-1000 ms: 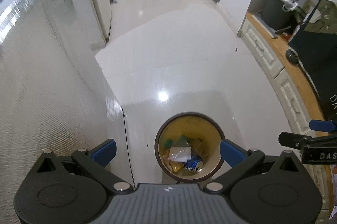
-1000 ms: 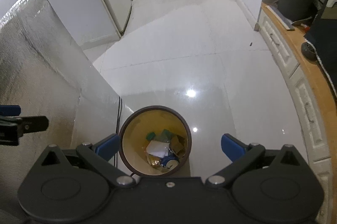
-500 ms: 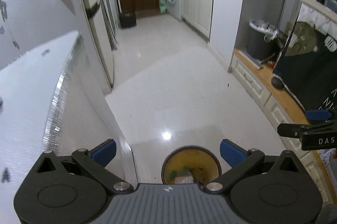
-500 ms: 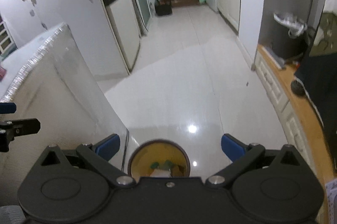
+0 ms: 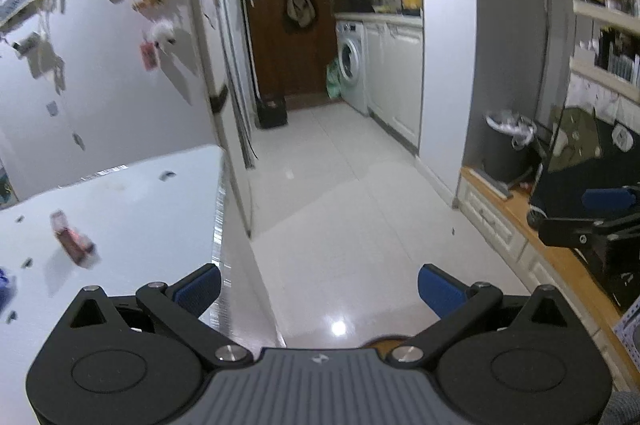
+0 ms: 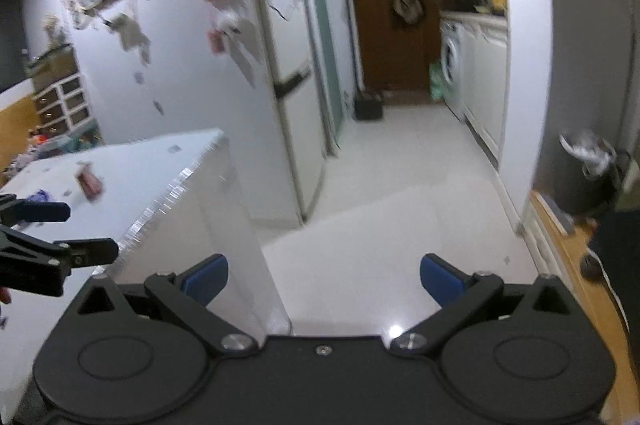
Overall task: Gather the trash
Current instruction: 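Move both open tools from the bin back over the table, then grasp blue snack wrapper with left tool while right tool grasps red cigarette box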
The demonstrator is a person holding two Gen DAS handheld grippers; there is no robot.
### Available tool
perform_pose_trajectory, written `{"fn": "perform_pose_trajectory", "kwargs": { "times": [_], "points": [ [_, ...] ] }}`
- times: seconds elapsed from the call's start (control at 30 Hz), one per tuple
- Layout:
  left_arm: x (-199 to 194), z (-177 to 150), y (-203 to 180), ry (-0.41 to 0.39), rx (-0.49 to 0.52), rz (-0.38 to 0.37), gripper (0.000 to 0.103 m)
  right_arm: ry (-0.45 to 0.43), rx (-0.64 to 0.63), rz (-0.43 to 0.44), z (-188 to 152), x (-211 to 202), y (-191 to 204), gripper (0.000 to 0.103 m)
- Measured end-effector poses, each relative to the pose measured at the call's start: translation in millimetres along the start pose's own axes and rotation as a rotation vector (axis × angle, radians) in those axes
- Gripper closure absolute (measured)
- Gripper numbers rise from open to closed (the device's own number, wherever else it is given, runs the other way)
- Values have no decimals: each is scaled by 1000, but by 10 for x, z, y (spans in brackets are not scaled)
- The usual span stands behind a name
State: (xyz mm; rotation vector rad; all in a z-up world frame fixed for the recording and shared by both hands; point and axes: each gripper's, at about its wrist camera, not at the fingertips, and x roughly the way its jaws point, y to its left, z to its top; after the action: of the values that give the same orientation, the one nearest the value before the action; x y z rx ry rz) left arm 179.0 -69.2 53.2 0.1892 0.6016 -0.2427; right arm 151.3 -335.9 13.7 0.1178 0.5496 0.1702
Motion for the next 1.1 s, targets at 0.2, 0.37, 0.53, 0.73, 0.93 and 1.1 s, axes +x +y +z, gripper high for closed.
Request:
{"fn": "perform_pose_trajectory", "kwargs": {
  "times": [0.2, 0.37, 0.53, 0.73, 0.93, 1.1],
  "points": [
    [-246, 46, 453, -47, -24, 63, 0, -53, -61, 73, 242, 32, 503, 0],
    [-386, 23, 923, -62, -53, 139, 0, -71, -116, 144, 426, 175, 1012, 0],
    [-492, -29, 1504, -83, -86, 176, 0, -58, -158, 196, 549, 373, 1430, 0],
    [-577, -68, 2163, -107, -105, 258, 0, -47, -211, 233, 676, 638, 1881, 0],
    [-431, -156, 2797, -103, -108, 372, 0, -45, -224, 303, 765, 907, 2222, 0],
    [-160, -340, 3229, -66, -44, 422, 0, -33, -227, 361, 768, 1097, 2423, 0]
  ]
}}
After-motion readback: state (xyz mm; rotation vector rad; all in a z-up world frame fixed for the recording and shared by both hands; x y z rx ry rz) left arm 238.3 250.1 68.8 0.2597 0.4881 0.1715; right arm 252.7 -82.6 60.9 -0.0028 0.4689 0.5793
